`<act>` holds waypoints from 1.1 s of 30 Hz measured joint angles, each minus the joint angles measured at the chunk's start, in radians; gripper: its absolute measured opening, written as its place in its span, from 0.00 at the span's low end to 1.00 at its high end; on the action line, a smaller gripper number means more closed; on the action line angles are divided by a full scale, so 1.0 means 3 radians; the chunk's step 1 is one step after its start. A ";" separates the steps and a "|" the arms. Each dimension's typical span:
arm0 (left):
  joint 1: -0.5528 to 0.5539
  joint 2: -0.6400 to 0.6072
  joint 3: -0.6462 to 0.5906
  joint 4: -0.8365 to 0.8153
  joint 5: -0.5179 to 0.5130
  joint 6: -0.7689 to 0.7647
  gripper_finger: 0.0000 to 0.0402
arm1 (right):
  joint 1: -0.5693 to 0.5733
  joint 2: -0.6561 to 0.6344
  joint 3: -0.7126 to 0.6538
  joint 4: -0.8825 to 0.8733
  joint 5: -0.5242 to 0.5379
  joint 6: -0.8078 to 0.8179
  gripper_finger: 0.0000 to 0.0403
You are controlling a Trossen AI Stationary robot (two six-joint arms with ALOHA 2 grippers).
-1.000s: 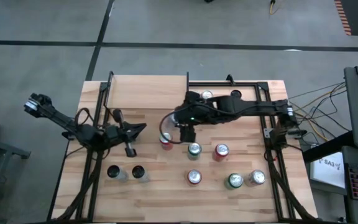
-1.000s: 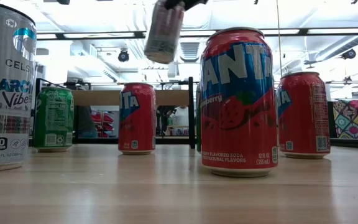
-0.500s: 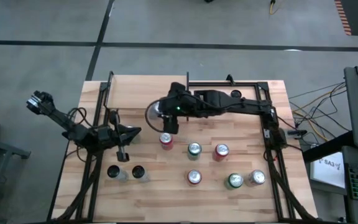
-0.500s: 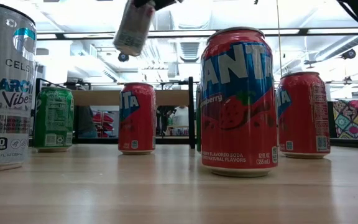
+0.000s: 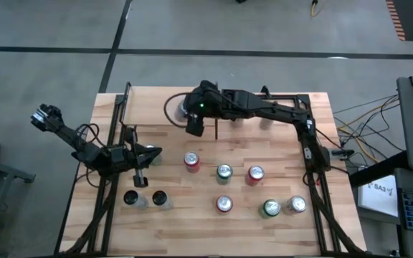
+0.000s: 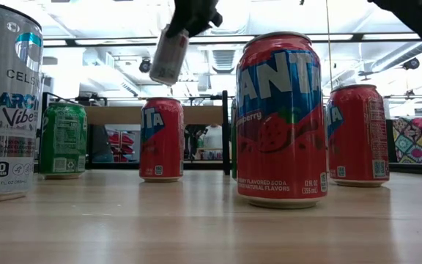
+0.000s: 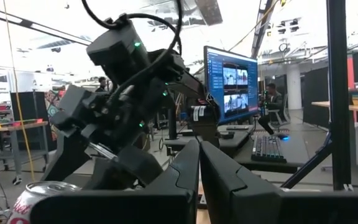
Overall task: Place canned beverage on shelf
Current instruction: Put the middle silver soda can on the shelf
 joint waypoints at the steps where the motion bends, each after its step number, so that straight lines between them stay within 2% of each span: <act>1: 0.0000 0.0000 0.0000 -0.0008 -0.0003 -0.0004 0.00 | -0.0015 0.0000 0.0001 -0.0045 0.0006 -0.0004 0.66; 17: 0.0003 0.0054 -0.0002 -0.0040 -0.0008 -0.0028 0.00 | -0.0127 -0.0015 0.0001 -0.0668 -0.0180 0.0034 0.66; 33: 0.0003 0.0167 -0.0004 -0.0064 -0.0009 -0.0099 0.00 | -0.0182 -0.0015 -0.0003 -0.0778 -0.0166 0.0070 0.66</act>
